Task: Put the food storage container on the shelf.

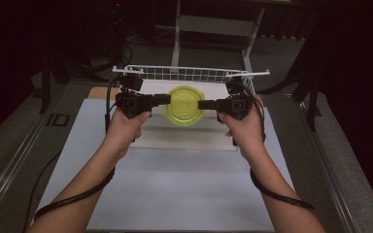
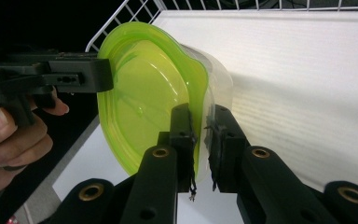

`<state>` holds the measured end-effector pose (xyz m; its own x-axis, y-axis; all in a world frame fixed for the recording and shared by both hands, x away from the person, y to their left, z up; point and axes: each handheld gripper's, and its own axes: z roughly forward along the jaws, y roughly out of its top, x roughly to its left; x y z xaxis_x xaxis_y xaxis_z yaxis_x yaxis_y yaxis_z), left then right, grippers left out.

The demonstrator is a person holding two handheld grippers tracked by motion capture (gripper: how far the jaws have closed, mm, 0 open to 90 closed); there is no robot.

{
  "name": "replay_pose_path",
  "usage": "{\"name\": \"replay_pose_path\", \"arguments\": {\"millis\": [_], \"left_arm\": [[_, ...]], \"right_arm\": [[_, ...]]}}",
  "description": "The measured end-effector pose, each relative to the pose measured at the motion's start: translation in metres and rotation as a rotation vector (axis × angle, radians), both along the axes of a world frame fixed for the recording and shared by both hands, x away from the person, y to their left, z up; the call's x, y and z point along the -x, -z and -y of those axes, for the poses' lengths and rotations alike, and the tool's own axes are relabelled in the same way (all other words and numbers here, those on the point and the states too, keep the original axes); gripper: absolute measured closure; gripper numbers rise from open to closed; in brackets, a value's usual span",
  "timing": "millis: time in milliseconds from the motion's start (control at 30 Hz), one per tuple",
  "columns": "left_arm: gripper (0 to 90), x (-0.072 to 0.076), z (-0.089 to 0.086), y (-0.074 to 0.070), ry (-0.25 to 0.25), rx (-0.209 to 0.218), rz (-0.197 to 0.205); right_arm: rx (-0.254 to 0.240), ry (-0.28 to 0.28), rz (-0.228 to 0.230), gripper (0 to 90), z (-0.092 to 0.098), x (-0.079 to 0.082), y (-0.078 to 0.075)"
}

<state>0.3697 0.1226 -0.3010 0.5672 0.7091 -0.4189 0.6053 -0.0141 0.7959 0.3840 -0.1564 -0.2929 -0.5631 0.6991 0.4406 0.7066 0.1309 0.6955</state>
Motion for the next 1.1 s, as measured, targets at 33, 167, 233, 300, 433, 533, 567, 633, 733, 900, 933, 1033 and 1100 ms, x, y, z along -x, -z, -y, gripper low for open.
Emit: {"name": "replay_pose_path", "arguments": {"millis": [33, 167, 233, 300, 433, 533, 567, 633, 733, 900, 933, 1033, 1100], "left_arm": [[79.2, -0.003, 0.001, -0.001, -0.006, -0.005, 0.002], [78.9, -0.017, 0.003, -0.006, -0.017, -0.012, -0.026], [78.8, -0.021, 0.005, -0.007, -0.018, -0.033, -0.031], [78.8, -0.026, 0.005, -0.007, -0.019, -0.030, -0.050], [75.8, -0.032, 0.005, -0.002, -0.011, -0.001, -0.041], [59.9, -0.034, 0.006, 0.000, 0.010, 0.021, -0.026], [59.6, -0.034, 0.006, 0.000, 0.011, 0.023, -0.029], [55.8, -0.032, 0.006, -0.003, 0.014, 0.000, -0.013], [54.6, -0.031, 0.003, -0.002, 0.013, 0.005, -0.012], [54.9, -0.031, 0.000, 0.003, -0.005, 0.010, -0.022], [54.9, -0.032, -0.001, 0.004, -0.011, 0.013, -0.029], [54.9, -0.037, -0.001, 0.008, -0.021, 0.007, -0.051], [54.9, -0.039, 0.000, 0.010, -0.021, -0.005, -0.057]], "right_arm": [[0.003, 0.007, 0.000, 80.9, -0.001, -0.003, -0.001], [-0.001, 0.032, -0.027, 80.8, -0.001, -0.015, -0.003], [0.000, 0.040, -0.041, 80.7, -0.002, -0.020, -0.002], [-0.005, 0.047, -0.058, 80.7, -0.001, -0.024, -0.001], [-0.006, 0.057, -0.087, 80.8, -0.001, -0.030, 0.001], [-0.010, 0.062, -0.104, 80.8, -0.002, -0.033, 0.001], [-0.014, 0.067, -0.114, 80.8, -0.002, -0.034, 0.001], [-0.005, 0.075, -0.121, 80.7, -0.003, -0.036, 0.000], [-0.030, 0.062, -0.176, 79.9, -0.003, -0.043, 0.000], [-0.061, 0.089, -0.203, 77.0, 0.000, -0.053, 0.004], [-0.074, 0.091, -0.210, 73.9, 0.000, -0.054, 0.005], [-0.070, 0.103, -0.209, 71.6, 0.000, -0.057, 0.006], [-0.078, 0.106, -0.222, 71.1, 0.001, -0.060, 0.007]]}}
